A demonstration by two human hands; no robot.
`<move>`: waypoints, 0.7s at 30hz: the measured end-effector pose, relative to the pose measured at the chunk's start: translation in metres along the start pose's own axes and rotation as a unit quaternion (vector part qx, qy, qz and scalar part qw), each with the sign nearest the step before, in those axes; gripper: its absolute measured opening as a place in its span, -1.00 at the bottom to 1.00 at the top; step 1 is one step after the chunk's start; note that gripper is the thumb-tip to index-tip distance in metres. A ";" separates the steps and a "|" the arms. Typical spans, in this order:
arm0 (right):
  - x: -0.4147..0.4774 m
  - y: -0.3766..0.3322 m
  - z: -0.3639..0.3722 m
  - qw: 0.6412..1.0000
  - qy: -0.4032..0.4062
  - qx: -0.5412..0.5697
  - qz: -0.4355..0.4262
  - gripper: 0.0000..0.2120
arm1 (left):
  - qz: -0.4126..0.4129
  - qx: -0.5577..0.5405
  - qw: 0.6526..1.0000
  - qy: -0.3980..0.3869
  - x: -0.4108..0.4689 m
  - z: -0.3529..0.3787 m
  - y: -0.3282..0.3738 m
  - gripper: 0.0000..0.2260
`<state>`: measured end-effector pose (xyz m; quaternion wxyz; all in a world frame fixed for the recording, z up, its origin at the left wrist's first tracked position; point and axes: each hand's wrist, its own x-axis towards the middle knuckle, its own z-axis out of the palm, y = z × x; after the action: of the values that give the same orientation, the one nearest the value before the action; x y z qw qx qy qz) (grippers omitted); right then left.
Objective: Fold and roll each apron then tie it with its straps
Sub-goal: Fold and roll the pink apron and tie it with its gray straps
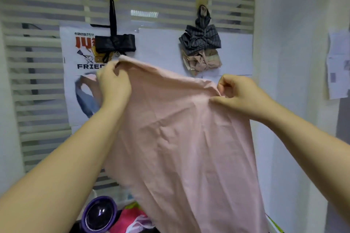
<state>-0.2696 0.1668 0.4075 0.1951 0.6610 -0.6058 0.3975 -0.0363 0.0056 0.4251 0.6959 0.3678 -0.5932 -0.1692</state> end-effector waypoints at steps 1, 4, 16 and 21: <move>0.002 0.006 0.001 1.000 0.009 -0.017 -0.005 -0.74 | 0.057 -0.002 0.998 0.029 0.004 0.002 0.010 -0.71; 0.004 0.019 0.004 0.999 0.020 -0.046 -0.012 -0.75 | 0.149 -0.019 0.988 0.044 0.011 0.011 0.031 -0.75; 0.017 0.103 0.070 0.970 -0.160 0.136 0.118 -0.89 | 0.041 0.188 0.972 -0.135 0.010 0.085 -0.041 -0.85; -0.029 0.170 0.133 0.906 -0.286 0.185 0.253 -0.88 | -0.087 0.381 0.794 -0.466 -0.037 0.121 -0.167 -0.75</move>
<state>-0.3922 0.0548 0.2659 -0.2190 0.5950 -0.6982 0.3325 -0.1268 -0.1192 0.2836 0.1208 0.5298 -0.8276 -0.1407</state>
